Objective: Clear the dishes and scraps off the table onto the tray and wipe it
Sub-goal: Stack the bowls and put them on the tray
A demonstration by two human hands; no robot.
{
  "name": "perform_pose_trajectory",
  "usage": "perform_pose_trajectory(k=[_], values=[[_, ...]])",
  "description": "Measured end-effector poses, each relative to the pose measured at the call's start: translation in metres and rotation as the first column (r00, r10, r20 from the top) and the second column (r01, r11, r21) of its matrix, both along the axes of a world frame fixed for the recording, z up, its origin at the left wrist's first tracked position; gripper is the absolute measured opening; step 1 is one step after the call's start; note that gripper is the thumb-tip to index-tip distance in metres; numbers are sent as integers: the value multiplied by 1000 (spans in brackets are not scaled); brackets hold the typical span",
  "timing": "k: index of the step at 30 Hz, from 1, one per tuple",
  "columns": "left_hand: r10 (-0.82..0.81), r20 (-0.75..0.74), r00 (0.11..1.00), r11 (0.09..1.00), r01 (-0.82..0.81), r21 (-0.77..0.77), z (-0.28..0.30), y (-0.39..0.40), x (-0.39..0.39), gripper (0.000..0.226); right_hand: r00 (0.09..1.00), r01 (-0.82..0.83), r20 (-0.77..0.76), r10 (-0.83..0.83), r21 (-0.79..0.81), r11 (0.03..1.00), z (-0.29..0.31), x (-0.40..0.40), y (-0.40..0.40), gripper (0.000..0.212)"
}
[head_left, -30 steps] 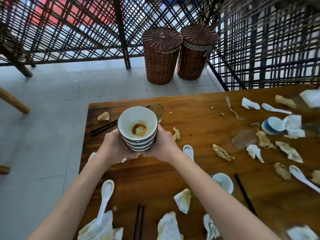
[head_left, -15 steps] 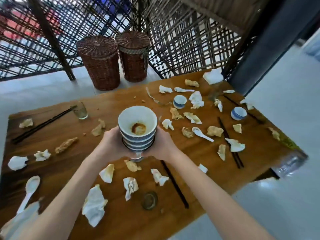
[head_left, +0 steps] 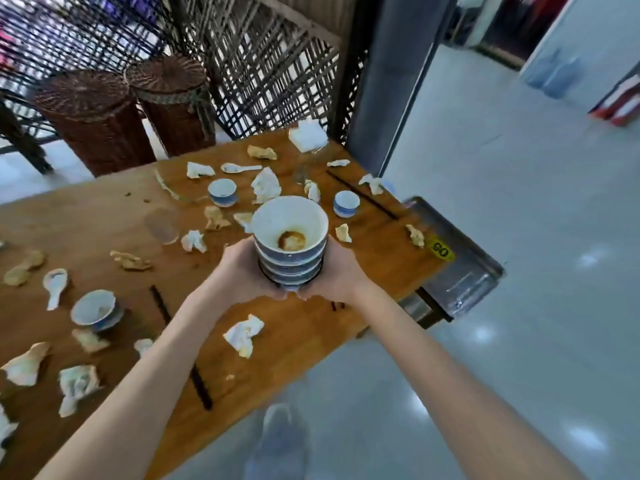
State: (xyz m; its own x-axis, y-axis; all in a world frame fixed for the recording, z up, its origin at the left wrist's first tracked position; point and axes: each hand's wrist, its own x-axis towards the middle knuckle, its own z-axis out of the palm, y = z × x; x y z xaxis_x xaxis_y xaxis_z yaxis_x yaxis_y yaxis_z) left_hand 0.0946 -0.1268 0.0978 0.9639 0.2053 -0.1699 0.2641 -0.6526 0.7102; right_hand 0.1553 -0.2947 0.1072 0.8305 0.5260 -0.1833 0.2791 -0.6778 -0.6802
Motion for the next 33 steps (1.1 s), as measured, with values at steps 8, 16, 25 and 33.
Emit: perform_pose_trajectory(k=[8, 16, 25, 33], values=[[-76, -42, 996, 996, 74, -47, 0, -104, 116, 90, 996, 90, -3, -90, -1, 996, 1, 100, -107, 93], [-125, 42, 991, 989, 128, -78, -2, -183, 231, 84, 986, 164, -15, -163, 17, 986, -4, 213, -186, 89], [-80, 16, 997, 990, 82, -117, -14, -271, 363, 85, 986, 162, -40, -161, 19, 987, -16, 346, -273, 82], [171, -18, 985, 947, -170, -272, -57, -368, 473, 83, 1000, 4, -10, -4, -52, 999, -53, 487, -357, 80]])
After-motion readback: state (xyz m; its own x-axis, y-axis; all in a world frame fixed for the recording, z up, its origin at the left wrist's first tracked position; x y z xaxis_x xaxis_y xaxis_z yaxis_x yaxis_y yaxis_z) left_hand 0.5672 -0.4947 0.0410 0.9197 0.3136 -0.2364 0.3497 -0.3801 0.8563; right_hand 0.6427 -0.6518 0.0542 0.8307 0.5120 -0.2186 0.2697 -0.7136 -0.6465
